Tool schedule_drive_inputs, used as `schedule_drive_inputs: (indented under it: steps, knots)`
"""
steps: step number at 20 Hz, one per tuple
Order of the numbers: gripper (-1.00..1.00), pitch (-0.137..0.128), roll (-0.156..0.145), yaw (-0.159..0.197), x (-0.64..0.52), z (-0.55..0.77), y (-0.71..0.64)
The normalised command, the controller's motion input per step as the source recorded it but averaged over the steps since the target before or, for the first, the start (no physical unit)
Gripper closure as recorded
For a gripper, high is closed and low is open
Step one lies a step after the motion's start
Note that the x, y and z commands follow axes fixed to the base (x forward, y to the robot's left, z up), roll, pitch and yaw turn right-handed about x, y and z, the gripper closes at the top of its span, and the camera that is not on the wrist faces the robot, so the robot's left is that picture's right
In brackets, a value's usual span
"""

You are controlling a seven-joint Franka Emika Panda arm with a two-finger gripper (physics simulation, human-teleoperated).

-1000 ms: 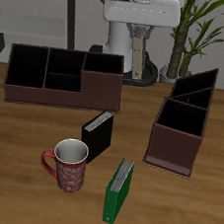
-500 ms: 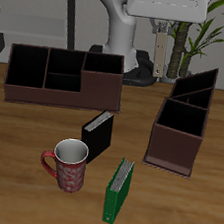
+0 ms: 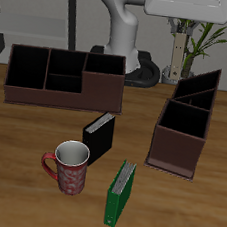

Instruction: Place the yellow book into the left desk caddy's right compartment

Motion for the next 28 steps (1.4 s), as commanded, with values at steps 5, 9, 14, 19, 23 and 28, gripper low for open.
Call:
schedule_drive_inputs:
  steps: [5,9,14,19,23,28]
  knots:
    - [1.0,-0.001,-0.002,0.012,0.16,0.02,0.35]
    - [1.0,-0.002,0.005,-0.007,0.15,0.04,0.37]
    - [1.0,0.009,0.021,0.008,0.12,-0.08,0.27]
    - [1.0,0.018,0.01,0.002,0.1,-0.14,0.1]
    - [1.0,0.006,-0.014,-0.009,0.08,-0.07,-0.01]
    - [1.0,-0.004,-0.008,0.007,0.08,-0.01,-0.02]
